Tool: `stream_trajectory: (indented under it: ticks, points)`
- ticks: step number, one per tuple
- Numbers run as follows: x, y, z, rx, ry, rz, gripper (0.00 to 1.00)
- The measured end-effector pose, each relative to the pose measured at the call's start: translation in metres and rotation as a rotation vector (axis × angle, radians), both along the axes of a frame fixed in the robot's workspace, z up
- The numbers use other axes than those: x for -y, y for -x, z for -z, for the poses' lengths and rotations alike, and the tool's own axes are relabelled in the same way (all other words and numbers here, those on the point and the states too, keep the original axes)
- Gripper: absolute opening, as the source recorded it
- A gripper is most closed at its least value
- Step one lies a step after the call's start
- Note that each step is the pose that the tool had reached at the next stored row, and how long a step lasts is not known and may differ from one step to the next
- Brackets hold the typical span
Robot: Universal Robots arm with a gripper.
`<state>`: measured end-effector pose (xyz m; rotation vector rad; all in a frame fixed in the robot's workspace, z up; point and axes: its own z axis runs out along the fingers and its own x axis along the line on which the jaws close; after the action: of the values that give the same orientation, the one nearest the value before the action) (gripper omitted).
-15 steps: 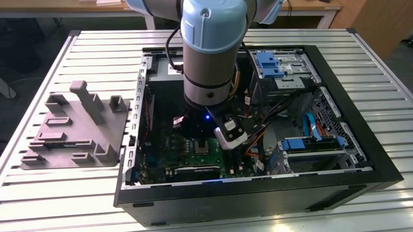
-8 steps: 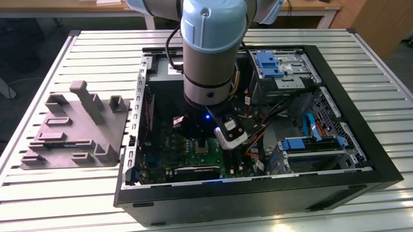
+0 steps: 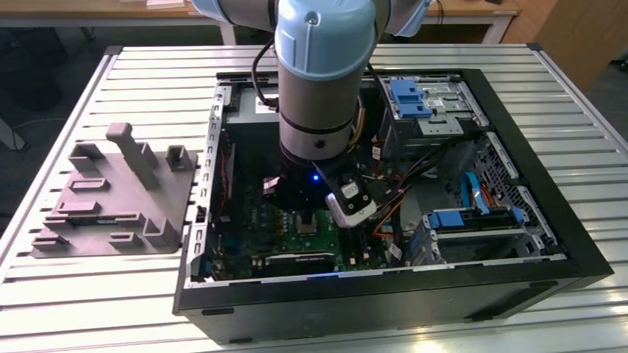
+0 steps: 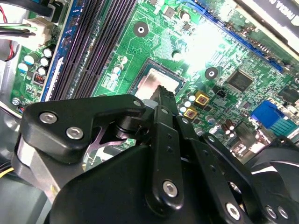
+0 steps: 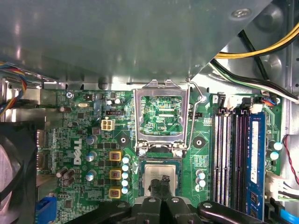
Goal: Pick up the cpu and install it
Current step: 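Close the cpu cover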
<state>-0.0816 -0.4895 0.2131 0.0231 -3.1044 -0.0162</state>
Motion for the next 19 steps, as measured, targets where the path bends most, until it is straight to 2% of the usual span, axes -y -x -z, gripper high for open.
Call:
stream_trajectory:
  ticks: [5, 12, 19]
  points:
    - [0.0, 0.0, -0.0126, 0.0002, -0.0003, 0.0, 0.11]
    - [-0.0001, 0.0, -0.04, 0.0002, -0.0003, 0.0, 0.11]
    - [-0.0003, 0.0, -0.0409, 0.0013, 0.0005, -0.002, 0.11]
